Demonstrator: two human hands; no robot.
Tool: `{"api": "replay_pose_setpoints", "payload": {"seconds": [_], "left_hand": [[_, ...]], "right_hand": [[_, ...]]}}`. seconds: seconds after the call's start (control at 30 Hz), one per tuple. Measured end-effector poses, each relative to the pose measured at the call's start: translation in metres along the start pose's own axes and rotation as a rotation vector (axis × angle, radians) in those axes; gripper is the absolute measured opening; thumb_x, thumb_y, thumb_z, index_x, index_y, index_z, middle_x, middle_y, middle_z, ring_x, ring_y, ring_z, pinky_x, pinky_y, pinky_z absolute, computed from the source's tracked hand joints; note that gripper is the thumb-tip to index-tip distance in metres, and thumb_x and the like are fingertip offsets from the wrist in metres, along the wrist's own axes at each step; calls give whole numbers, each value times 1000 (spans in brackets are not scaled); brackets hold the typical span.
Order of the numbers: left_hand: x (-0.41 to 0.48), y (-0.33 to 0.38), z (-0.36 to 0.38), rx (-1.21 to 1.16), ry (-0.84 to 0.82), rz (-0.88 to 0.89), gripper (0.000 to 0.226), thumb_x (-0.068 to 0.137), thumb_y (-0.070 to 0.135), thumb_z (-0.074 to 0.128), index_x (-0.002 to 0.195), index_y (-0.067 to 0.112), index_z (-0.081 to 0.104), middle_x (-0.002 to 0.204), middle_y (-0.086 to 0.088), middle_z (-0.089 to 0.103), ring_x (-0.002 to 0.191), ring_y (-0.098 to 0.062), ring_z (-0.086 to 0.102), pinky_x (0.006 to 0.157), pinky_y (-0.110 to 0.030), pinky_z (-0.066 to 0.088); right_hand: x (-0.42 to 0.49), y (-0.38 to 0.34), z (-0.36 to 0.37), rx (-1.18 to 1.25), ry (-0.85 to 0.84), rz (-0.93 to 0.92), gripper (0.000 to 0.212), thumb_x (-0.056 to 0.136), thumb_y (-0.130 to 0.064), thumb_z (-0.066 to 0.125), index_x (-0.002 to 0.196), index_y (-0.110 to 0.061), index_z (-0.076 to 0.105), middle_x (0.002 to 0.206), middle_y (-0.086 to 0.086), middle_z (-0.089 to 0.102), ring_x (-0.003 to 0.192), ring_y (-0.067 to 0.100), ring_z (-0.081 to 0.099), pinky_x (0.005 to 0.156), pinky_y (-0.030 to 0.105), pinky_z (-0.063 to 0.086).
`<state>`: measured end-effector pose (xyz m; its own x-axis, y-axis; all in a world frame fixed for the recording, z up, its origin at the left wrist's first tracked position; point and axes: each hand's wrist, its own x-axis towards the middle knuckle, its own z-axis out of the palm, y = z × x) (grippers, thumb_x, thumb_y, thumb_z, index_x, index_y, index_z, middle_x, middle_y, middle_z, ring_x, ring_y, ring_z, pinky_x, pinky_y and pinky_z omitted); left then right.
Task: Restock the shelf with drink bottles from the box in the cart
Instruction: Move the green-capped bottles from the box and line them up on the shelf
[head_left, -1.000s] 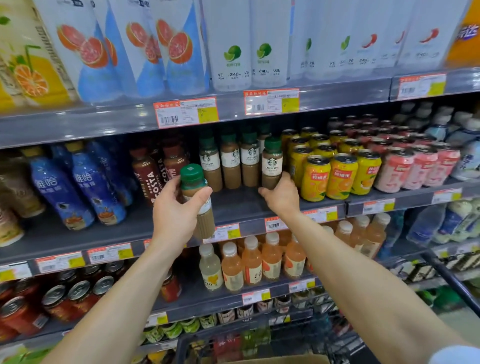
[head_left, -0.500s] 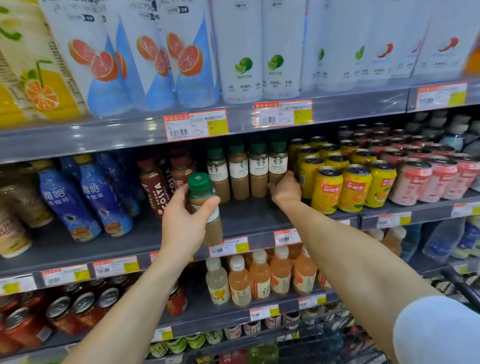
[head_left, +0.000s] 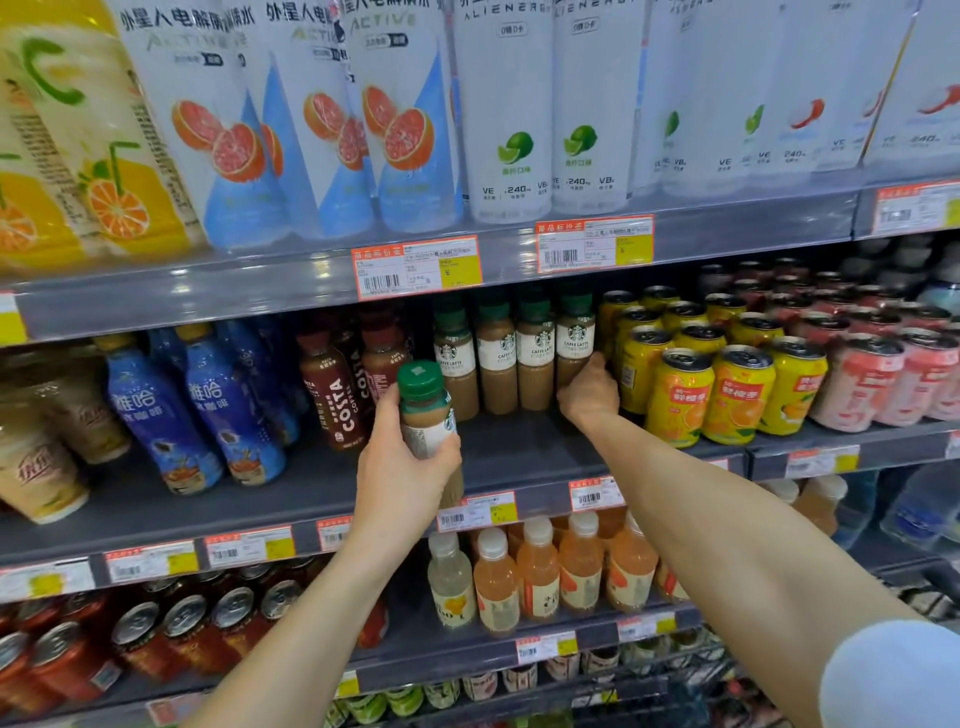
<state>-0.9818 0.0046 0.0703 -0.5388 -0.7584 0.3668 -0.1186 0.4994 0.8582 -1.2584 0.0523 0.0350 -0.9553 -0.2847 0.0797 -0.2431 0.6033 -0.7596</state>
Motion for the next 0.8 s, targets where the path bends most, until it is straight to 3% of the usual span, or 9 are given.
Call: {"api": "replay_pose_setpoints", "payload": {"seconds": [0.13,0.23,0.43,0.6,0.7,0.8], "left_hand": [[-5,-5,-1,15,3,-46,65,81,27,78,130,47,40,101,38,58,95,26,52,67,-4,42],[-8,-7,0,28,7,-90,59,81,32,78,122,45,37,99,34,56,89,30,50,64,-4,39],[3,-3,9,25,9,-107,42,82,35,76,109,42,45,99,26,61,87,18,57,63,-8,43],[30,-4,29,26,52,-145,35,83,32,73,112,31,54,95,19,61,85,0,57,72,-23,44],[41,-10,40,29,11,-151,35,84,27,71,114,23,54,99,11,64,87,-6,59,67,-19,42],[49,-13,44,5,4,-161,39,84,23,70,118,18,51,103,4,66,94,-15,63,74,-26,45]], "right_hand": [[-13,8,-8,33,-11,19,71,83,-12,71,140,1,32,132,24,55,122,39,54,96,39,46],[-30,12,-19,25,-31,0,62,84,-19,72,132,2,38,131,24,56,121,40,54,93,41,47],[-79,33,-27,-302,-169,-219,47,85,-41,65,121,-12,58,121,14,61,115,36,55,88,38,48],[-98,50,-13,-441,30,-436,33,93,-37,48,109,-14,66,110,10,61,104,30,52,84,36,42],[-98,53,-10,-471,88,-485,32,92,-36,48,104,-13,67,103,11,63,97,31,54,79,38,43],[-100,54,-8,-494,126,-517,31,91,-34,51,102,-11,68,99,13,64,91,32,56,75,38,45]]}}
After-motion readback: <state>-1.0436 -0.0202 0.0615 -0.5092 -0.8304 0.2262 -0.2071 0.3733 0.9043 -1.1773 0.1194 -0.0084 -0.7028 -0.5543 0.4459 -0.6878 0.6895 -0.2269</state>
